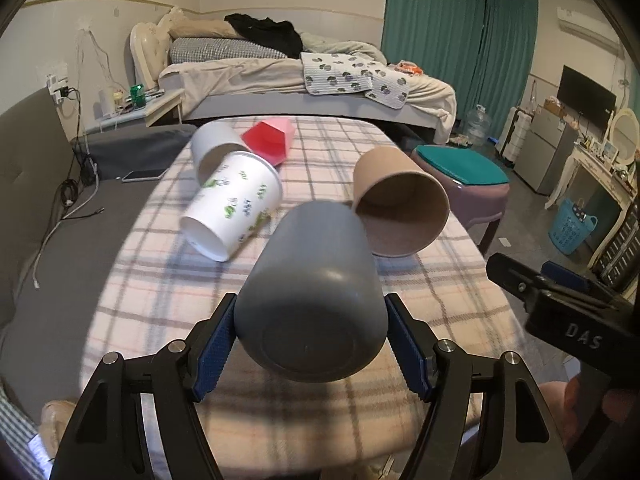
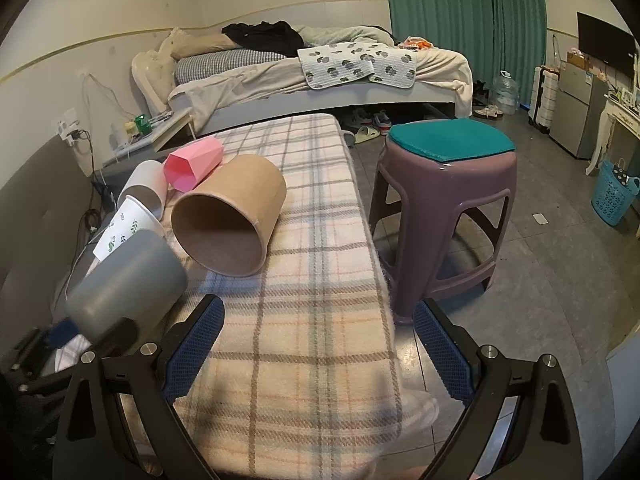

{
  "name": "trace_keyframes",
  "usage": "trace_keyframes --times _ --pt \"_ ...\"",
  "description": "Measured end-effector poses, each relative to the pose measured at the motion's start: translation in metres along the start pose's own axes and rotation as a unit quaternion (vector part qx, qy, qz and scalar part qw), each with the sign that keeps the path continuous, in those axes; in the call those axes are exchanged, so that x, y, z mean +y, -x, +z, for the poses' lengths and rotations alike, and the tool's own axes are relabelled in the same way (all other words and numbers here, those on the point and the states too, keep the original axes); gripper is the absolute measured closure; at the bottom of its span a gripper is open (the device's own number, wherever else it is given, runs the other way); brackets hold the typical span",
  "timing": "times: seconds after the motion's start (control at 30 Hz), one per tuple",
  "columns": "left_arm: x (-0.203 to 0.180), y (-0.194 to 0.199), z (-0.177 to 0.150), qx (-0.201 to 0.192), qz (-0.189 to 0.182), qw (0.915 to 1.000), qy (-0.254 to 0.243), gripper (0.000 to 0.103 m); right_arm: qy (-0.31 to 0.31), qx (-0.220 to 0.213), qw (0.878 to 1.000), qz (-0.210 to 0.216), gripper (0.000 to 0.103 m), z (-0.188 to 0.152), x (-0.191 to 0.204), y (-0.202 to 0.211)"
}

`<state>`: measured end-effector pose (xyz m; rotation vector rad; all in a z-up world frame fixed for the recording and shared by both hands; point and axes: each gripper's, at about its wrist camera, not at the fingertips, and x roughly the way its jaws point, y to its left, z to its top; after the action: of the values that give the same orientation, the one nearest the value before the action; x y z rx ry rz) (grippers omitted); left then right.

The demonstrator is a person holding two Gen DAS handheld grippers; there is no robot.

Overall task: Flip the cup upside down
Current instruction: 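Rotate the grey cup with the left gripper so its base faces up, then set the grey cup upside down on the table and open the left gripper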

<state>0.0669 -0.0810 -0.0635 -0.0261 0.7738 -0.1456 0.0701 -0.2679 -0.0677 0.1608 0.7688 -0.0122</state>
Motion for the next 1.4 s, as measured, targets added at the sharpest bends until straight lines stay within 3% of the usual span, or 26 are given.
trace_keyframes --times 0.3,0.47,0.57,1.1,1.4 --pt "0.003 0.012 0.006 0.026 0.016 0.9995 0.0 0.03 0.007 -0.005 1.0 0.002 0.007 -0.002 0.004 0.006" --pt "-0.005 0.013 0.014 0.031 0.005 0.9995 -0.006 0.03 0.003 -0.004 1.0 0.003 0.007 -0.001 0.004 0.006" --pt "-0.014 0.01 0.017 0.028 0.014 0.9992 -0.027 0.03 0.005 -0.004 1.0 0.003 0.007 -0.001 0.004 0.005" --pt "-0.013 -0.023 0.047 0.028 0.008 0.9994 -0.019 0.03 0.004 -0.002 1.0 0.004 0.007 -0.002 0.003 0.007" --pt "-0.012 -0.032 0.041 0.036 0.0 0.9993 -0.014 0.03 0.002 0.004 1.0 -0.001 0.007 -0.003 -0.001 0.003"
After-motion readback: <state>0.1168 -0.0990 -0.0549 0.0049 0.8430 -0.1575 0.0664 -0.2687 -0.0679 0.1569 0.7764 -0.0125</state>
